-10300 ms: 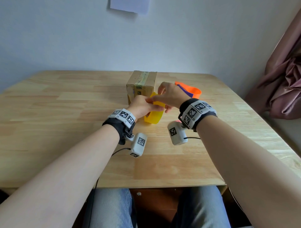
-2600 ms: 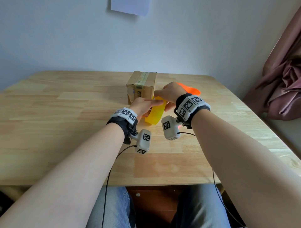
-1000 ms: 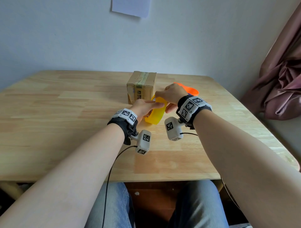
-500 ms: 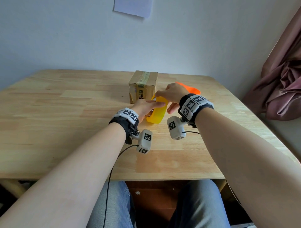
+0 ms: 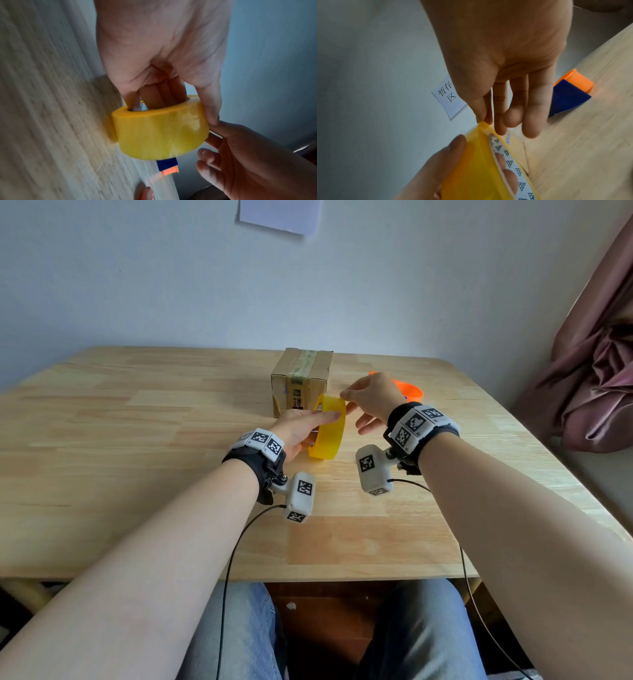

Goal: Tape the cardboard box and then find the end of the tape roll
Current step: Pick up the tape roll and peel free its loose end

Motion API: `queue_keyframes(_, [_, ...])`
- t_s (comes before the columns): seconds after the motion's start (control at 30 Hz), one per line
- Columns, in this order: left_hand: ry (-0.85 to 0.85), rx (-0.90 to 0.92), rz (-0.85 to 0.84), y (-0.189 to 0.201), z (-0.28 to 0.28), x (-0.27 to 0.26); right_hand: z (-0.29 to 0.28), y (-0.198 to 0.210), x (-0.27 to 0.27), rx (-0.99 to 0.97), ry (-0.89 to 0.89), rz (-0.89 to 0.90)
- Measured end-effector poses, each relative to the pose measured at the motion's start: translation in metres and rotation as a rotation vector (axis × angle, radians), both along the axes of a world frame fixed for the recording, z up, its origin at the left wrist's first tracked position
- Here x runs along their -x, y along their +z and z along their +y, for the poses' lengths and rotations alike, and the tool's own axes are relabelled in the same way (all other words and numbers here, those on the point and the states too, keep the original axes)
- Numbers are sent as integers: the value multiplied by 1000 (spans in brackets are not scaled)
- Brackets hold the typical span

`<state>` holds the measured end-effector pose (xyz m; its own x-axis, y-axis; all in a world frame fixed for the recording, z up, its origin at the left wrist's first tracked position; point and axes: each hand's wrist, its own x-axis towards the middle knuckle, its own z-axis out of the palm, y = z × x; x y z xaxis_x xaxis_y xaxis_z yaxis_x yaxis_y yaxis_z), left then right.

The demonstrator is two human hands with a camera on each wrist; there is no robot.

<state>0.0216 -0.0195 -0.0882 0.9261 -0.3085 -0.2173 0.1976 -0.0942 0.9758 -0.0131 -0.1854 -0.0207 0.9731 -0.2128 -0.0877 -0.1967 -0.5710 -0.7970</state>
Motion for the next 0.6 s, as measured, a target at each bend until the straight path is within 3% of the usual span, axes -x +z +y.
queue_keyframes(0.2, [-28, 25, 0, -2, 2, -2, -1, 5, -5, 37, 18, -8])
queue_keyframes(0.6, [-44, -57, -59, 7, -7, -3, 4, 13, -14, 312, 33, 62])
